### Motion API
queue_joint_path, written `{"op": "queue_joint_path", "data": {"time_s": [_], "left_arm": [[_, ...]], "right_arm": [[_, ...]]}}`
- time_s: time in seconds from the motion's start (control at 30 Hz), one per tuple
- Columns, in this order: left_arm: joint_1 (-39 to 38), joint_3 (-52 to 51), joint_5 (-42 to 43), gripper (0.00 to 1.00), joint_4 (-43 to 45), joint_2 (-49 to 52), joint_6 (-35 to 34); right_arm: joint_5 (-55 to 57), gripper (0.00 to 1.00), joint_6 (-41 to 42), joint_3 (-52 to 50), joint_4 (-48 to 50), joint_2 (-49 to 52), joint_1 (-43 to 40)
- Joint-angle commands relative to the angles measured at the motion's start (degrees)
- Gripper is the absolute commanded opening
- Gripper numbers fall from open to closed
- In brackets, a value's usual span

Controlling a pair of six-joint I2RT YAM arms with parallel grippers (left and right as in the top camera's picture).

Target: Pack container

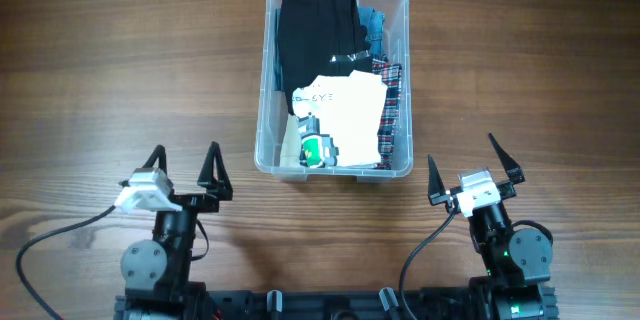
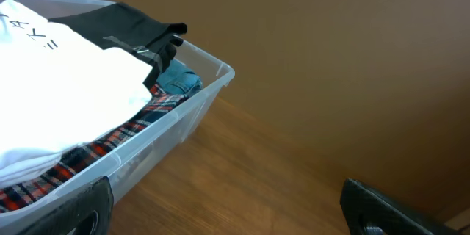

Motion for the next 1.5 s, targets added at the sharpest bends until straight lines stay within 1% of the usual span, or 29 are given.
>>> {"op": "queue_joint_path", "data": {"time_s": [0.0,0.27,0.47,1.47], "left_arm": [[0.4,-2.8,2.0,1.0,0.2,-1.0,2.6],[0.4,-5.4,1.6,1.0,-0.4,-1.0,2.6],[0.4,-5.4,1.4,1.0,-0.4,-1.0,7.0],[0.4,-5.4,1.4,1.0,-0.4,-0.9,7.0]], "right_arm": [[-1.1,1.0,-0.7,-0.1,0.3,-0.3,-0.3],[-1.1,1.0,-0.7,-0.1,0.3,-0.3,-0.3],[-1.1,1.0,-0.7,-0.1,0.3,-0.3,-0.3],[-1.1,1.0,-0.7,-0.1,0.3,-0.3,-0.3]]}}
